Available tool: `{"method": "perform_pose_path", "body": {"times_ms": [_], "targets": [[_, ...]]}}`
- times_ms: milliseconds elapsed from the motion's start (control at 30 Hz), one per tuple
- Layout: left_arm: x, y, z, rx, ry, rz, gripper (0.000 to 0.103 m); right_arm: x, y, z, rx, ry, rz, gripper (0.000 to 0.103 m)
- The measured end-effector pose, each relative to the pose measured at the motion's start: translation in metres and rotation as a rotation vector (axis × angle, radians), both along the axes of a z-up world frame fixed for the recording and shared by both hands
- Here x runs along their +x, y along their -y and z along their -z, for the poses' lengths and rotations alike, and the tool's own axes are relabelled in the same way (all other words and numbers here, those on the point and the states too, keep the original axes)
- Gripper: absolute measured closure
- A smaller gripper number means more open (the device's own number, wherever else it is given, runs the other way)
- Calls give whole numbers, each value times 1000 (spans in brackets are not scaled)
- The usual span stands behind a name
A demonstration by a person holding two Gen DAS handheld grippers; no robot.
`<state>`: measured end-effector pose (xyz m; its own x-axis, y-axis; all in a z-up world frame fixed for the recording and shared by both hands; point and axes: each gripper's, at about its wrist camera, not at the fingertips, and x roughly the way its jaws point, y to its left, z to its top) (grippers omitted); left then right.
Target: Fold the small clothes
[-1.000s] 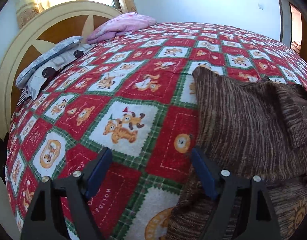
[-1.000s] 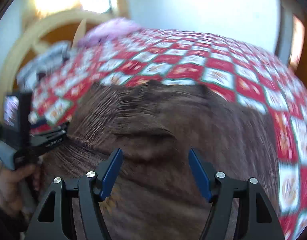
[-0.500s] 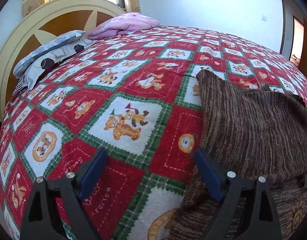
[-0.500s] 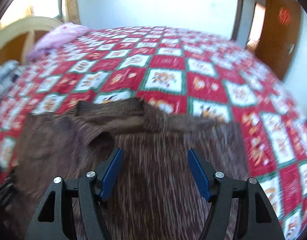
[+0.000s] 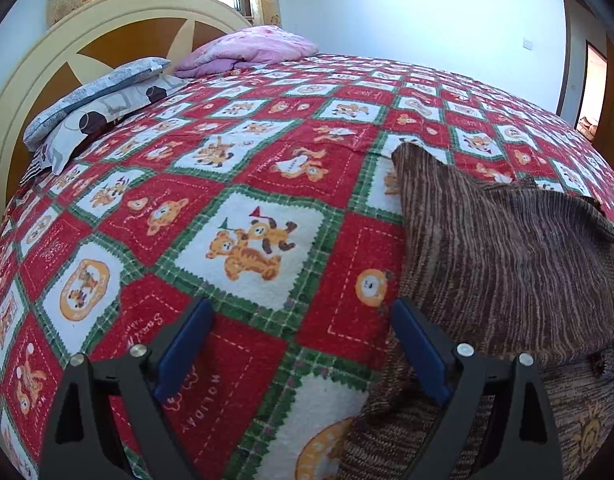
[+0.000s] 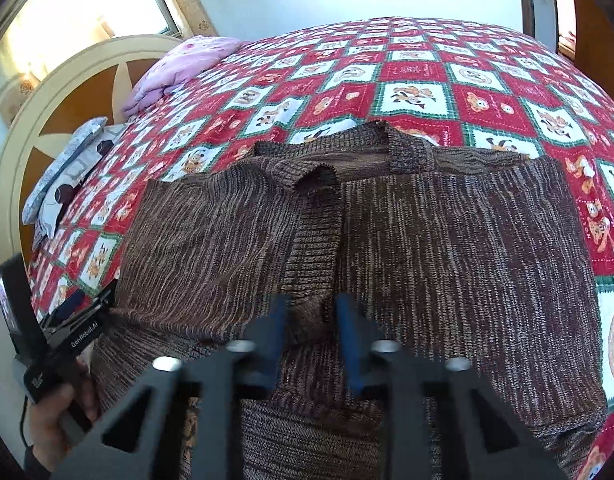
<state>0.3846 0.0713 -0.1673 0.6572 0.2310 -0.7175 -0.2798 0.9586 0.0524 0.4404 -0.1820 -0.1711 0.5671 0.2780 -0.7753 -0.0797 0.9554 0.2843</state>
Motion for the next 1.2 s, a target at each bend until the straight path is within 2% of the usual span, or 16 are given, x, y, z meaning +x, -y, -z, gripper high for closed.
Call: {"method": "perform_pose_path", "body": {"times_ms": [233,367,400,567,600,633,700,767,867,900,933,1000,1100,1200], "targets": [[-1,-2,0,-16,10,3,8,-43,-11,-29,-28,72,-77,101],[-1,-2,0,-23,12,4,8,-42,-16,-7,-152,46,-70,100],[-1,-2,0,-22,11,4,8,-39,-12,-2,-144,46,-61,100],[-1,-3,0,-33,9,13,6,-36,4,-22,-97,93,3,86],[0,-3,0,-33,7,15,5,-33,7,-26,-85,102,13,79],[0,-2,0,-33,4,18,5,-29,9,-30,-71,105,22,68],[0,-2,0,-35,6,22,5,-14,18,-35,-28,108,49,57],[-2,-3,-1,-40,10,26,5,4,23,-34,7,98,69,57],[-3,-3,-1,-39,12,26,5,43,15,-15,-16,1,49,58],[-3,-2,-1,-38,13,25,5,50,13,-9,-19,-16,38,70],[-3,-3,-1,-39,14,25,5,57,8,-3,-35,-29,21,88],[-3,-3,-1,-44,16,26,5,61,3,-4,-91,1,25,96],[-4,-4,-1,-49,22,27,5,65,5,-11,-138,52,58,99],[-3,-2,0,-36,17,25,4,74,8,-1,-146,31,49,98]]}}
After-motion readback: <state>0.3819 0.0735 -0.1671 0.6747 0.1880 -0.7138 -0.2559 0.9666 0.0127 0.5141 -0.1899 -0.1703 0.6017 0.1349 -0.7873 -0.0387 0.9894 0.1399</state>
